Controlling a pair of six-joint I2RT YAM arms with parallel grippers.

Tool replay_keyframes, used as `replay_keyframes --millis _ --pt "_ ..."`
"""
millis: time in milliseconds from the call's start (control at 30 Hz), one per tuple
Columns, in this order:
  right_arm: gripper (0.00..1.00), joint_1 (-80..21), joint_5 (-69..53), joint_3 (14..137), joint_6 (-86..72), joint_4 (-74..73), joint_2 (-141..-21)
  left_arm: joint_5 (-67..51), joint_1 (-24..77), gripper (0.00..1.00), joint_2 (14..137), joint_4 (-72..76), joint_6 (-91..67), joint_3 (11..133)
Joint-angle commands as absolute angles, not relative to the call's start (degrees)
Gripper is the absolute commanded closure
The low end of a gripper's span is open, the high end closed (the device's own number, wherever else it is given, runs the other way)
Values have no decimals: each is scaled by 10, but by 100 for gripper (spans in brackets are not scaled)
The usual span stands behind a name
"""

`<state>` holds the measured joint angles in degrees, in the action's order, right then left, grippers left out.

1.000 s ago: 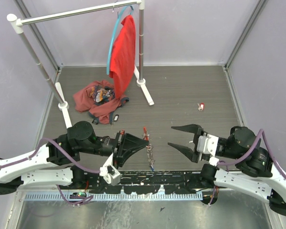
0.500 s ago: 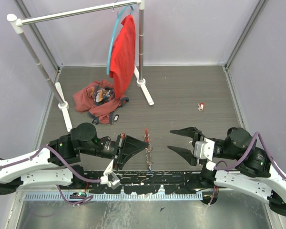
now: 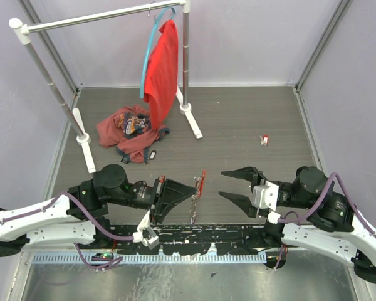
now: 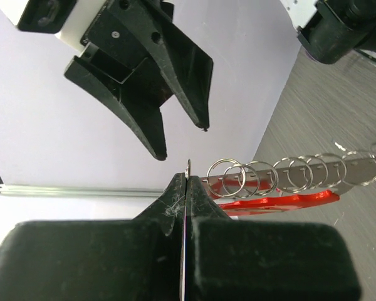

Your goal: Put the keys on the keyring

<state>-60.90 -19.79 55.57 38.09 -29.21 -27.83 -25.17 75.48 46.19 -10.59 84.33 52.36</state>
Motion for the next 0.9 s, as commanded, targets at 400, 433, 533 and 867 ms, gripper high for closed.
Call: replay_keyframes --millis 400,433,533,867 --pt "42 -610 -212 552 390 -282 -277 -287 756 100 433 166 641 457" --pt "42 -610 -213 552 390 -282 -277 -288 756 100 433 167 641 457" --pt "42 -610 -213 553 390 -284 -276 -295 755 100 432 162 644 458" --pt "42 -610 -214 551 386 -283 -276 -281 754 100 433 145 646 466"
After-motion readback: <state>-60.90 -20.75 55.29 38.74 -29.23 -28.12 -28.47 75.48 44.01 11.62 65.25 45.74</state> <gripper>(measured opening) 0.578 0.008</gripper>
